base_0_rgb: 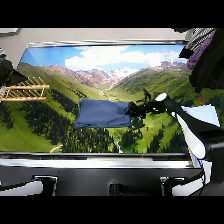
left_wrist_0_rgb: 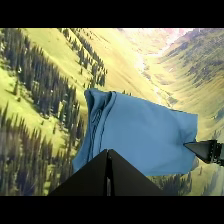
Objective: Fold the clothes and pants, and hang the long-sleeved shirts on hangers.
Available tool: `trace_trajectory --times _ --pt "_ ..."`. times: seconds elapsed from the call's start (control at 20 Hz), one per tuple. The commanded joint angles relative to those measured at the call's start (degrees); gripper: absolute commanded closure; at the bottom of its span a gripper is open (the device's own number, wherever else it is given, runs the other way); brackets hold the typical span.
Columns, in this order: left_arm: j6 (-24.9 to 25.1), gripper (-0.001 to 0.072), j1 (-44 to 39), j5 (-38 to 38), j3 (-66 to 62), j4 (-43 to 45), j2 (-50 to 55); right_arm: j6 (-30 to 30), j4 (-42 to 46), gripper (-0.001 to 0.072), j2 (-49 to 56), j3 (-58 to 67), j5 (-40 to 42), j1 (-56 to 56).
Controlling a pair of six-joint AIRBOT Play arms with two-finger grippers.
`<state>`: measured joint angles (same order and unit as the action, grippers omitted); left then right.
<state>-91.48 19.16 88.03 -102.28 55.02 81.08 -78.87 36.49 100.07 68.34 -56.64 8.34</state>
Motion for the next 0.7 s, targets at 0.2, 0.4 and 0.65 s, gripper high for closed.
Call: trace_trajectory --times 0.2,0.4,0.65 --pt "0.28 0.0693 0.07 0.00 0.02 0.15 0.04 -10.08 2.71 0.0682 -0.24 13.29 0.52 -0.96" --pt "1.73 0.0693 0.07 0.02 0.02 0.13 0.04 -16.92 3.19 0.0682 -0.24 21.90 0.28 -9.60" --pt "1.70 0.0693 0.07 0.02 0.02 0.13 0.04 -21.07 3.89 0.0683 -0.26 30.25 -0.70 -20.65"
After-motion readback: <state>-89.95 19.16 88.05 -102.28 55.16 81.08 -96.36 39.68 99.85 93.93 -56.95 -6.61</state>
